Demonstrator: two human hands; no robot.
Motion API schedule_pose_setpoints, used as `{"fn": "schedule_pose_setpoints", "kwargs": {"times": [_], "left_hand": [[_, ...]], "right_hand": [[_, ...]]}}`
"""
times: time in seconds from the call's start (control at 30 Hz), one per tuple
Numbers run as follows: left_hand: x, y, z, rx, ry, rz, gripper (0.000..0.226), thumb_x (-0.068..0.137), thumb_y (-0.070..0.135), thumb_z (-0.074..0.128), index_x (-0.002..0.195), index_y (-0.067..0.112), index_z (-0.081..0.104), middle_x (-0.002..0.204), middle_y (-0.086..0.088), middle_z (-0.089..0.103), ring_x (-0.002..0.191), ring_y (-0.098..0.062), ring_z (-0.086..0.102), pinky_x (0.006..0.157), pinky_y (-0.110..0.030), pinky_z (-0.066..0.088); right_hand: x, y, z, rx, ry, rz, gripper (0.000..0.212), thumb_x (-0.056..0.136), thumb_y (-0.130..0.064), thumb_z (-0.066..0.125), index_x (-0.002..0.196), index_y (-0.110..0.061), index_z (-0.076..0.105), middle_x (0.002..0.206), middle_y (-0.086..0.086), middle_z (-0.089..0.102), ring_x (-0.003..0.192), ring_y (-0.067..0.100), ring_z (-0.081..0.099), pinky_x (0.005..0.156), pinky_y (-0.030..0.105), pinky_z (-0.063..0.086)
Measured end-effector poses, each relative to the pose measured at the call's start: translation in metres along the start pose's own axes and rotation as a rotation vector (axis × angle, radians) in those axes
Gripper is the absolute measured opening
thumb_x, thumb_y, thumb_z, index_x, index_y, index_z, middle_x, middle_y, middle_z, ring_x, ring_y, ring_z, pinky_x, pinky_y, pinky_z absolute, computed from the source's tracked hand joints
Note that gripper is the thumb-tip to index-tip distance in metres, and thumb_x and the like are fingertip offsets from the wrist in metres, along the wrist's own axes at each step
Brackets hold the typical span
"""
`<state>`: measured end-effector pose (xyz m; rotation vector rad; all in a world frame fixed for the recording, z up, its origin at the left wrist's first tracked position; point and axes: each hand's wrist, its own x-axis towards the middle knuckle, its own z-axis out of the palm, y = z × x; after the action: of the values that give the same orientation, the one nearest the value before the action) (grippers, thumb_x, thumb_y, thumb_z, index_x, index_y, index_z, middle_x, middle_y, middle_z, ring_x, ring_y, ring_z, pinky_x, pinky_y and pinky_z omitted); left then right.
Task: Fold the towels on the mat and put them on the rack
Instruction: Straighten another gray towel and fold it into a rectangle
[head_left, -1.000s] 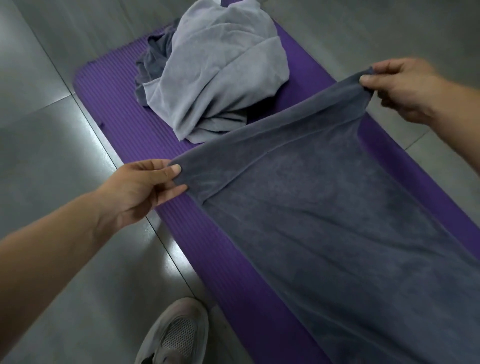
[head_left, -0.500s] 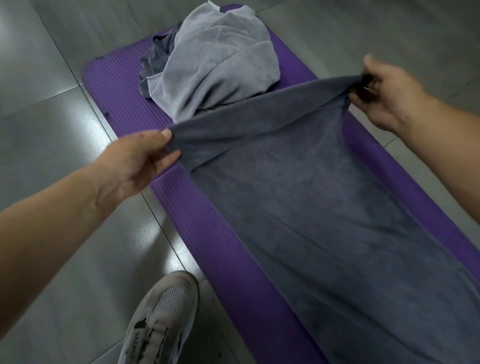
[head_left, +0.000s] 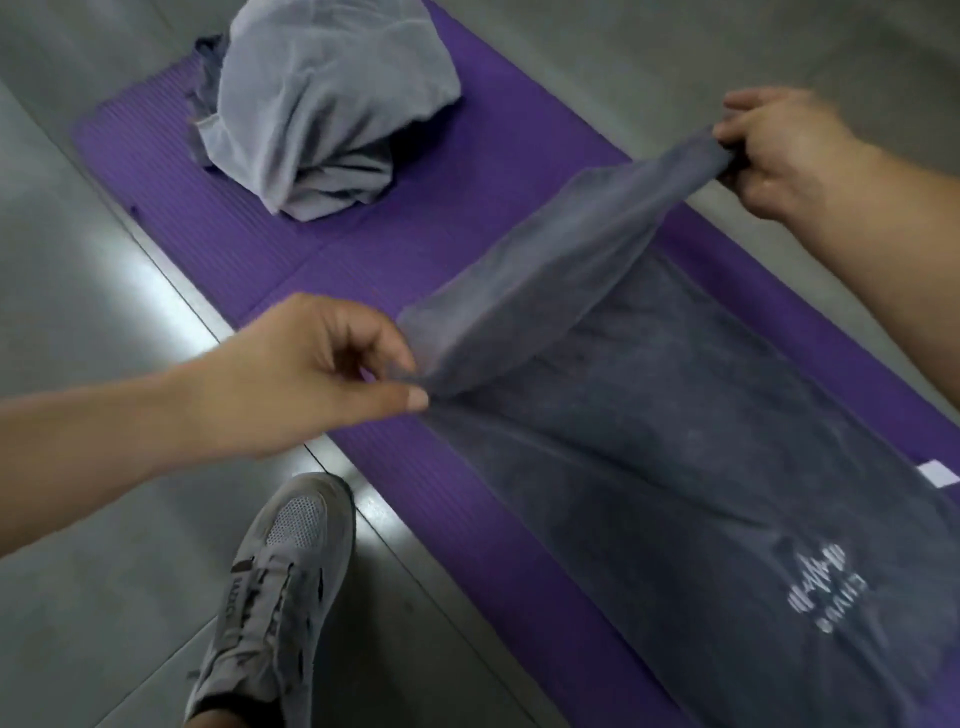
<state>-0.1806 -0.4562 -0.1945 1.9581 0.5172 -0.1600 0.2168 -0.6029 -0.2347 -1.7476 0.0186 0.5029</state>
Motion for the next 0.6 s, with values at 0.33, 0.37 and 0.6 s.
{"fn": "schedule_pose_setpoints", "kwargs": {"times": [0.33, 0.37, 0.6], "left_hand": [[-0.008, 0.021, 0.211, 0.197, -0.478, 0.28, 0.009, 0.088, 0.031, 0.076, 0.089, 0.024, 0.071, 0.085, 0.012, 0.069, 0.081, -0.004, 0.066, 0.073, -0.029, 0.055], [-0.015, 0.022, 0.236, 0.181, -0.461, 0.298, 0.009, 0.088, 0.031, 0.075, 0.088, 0.023, 0.071, 0.083, 0.011, 0.068, 0.079, -0.004, 0.064, 0.072, -0.028, 0.054], [-0.073, 0.019, 0.373, 0.096, -0.332, 0.249, 0.015, 0.089, 0.041, 0.064, 0.09, 0.027, 0.068, 0.085, 0.014, 0.064, 0.078, -0.004, 0.061, 0.07, -0.035, 0.054]], "right_hand": [[-0.068, 0.11, -0.198, -0.26, 0.363, 0.017, 0.039, 0.075, 0.012, 0.043, 0.083, -0.016, 0.068, 0.08, -0.006, 0.065, 0.059, -0.003, 0.058, 0.057, 0.015, 0.048], [-0.08, 0.124, -0.221, -0.275, 0.406, 0.032, 0.039, 0.075, 0.012, 0.043, 0.078, -0.019, 0.067, 0.078, -0.007, 0.065, 0.056, -0.005, 0.058, 0.057, 0.014, 0.048], [-0.129, 0.186, -0.341, -0.198, 0.635, 0.104, 0.03, 0.071, 0.003, 0.057, 0.067, -0.025, 0.067, 0.074, -0.011, 0.069, 0.062, 0.001, 0.061, 0.058, 0.017, 0.05]]}}
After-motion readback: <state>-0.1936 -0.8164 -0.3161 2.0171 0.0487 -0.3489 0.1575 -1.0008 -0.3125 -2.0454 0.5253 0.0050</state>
